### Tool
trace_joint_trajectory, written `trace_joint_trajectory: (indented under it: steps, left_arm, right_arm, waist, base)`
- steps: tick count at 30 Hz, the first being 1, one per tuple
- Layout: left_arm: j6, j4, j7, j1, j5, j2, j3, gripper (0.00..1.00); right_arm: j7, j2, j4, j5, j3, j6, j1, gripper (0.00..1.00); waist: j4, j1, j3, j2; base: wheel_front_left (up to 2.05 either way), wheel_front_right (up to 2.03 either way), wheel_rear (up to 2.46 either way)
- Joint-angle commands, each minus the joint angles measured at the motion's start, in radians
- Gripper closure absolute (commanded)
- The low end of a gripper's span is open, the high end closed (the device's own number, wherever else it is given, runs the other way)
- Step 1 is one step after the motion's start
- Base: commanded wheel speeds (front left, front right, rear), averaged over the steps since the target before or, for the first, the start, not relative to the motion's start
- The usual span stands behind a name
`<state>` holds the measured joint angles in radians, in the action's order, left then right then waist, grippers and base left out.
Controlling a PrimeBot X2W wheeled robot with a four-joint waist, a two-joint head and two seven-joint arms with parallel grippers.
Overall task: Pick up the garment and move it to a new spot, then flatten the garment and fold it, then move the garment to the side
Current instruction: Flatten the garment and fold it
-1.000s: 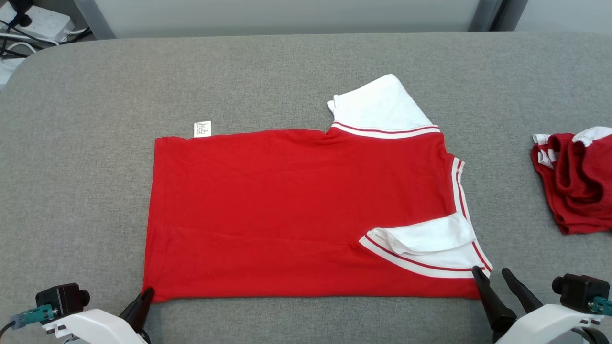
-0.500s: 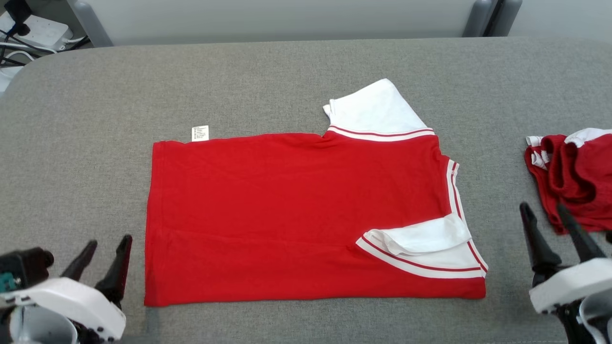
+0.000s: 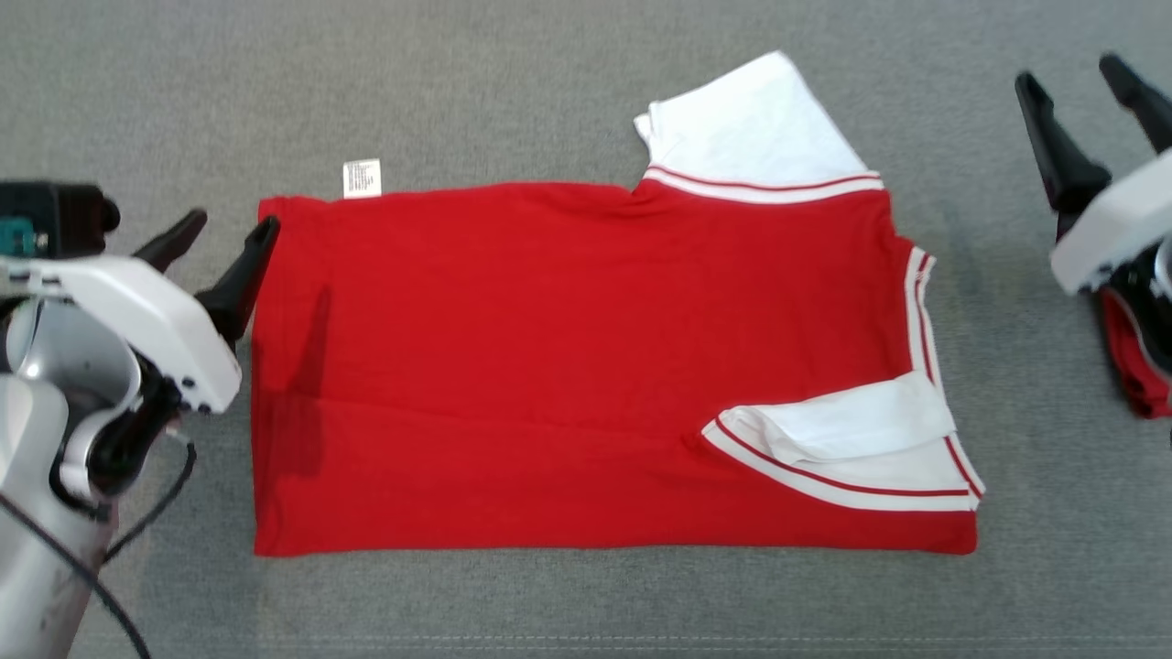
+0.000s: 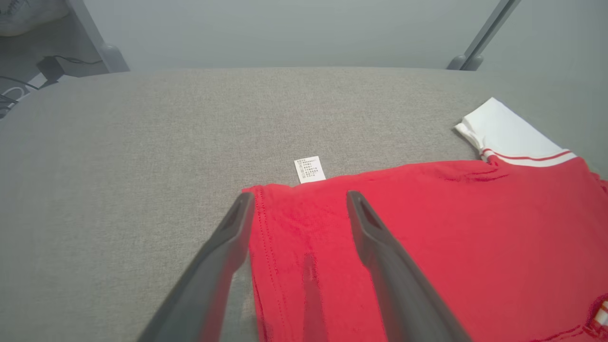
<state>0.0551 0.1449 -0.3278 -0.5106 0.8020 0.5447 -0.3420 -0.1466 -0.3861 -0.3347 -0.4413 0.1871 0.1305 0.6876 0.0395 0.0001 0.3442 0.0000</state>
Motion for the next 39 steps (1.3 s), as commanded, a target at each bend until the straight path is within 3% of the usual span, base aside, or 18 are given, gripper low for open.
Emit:
trace_joint_trajectory:
  steps: [1, 6, 15, 25, 39]
  left_arm:
    - [-0.023, 0.021, -0.016, -0.085, 0.002, 0.033, 0.031, 0.00]
    - [-0.097, 0.163, -0.051, -0.226, 0.010, -0.005, -0.011, 0.00]
    - [-0.161, 0.322, -0.099, -0.391, 0.024, -0.043, -0.065, 0.00]
    - [-0.183, 0.394, -0.112, -0.487, 0.029, -0.054, -0.133, 0.00]
    - [-0.186, 0.427, -0.105, -0.542, 0.083, -0.051, -0.243, 0.00]
  right_arm:
    - [-0.015, -0.027, -0.015, -0.020, 0.050, 0.000, 0.067, 0.00]
    - [-0.072, -0.059, -0.155, -0.085, 0.181, 0.000, 0.263, 0.00]
    - [-0.167, -0.071, -0.326, -0.230, 0.391, 0.000, 0.486, 0.00]
    - [-0.201, -0.083, -0.427, -0.344, 0.568, 0.000, 0.606, 0.00]
    - [-0.150, -0.068, -0.494, -0.454, 0.724, 0.000, 0.694, 0.00]
  waist:
    - [0.031, -0.0001, 0.059, 0.0000]
    - [0.070, -0.0001, 0.121, 0.0000]
    - [0.111, -0.0001, 0.199, 0.0000]
    - [0.133, -0.0001, 0.238, 0.0000]
    - [0.154, -0.0001, 0.272, 0.0000]
  base:
    - [0.00, 0.00, 0.00]
    - [0.00, 0.00, 0.00]
    - [0.00, 0.00, 0.00]
    - [0.00, 0.00, 0.00]
    - [0.00, 0.00, 0.00]
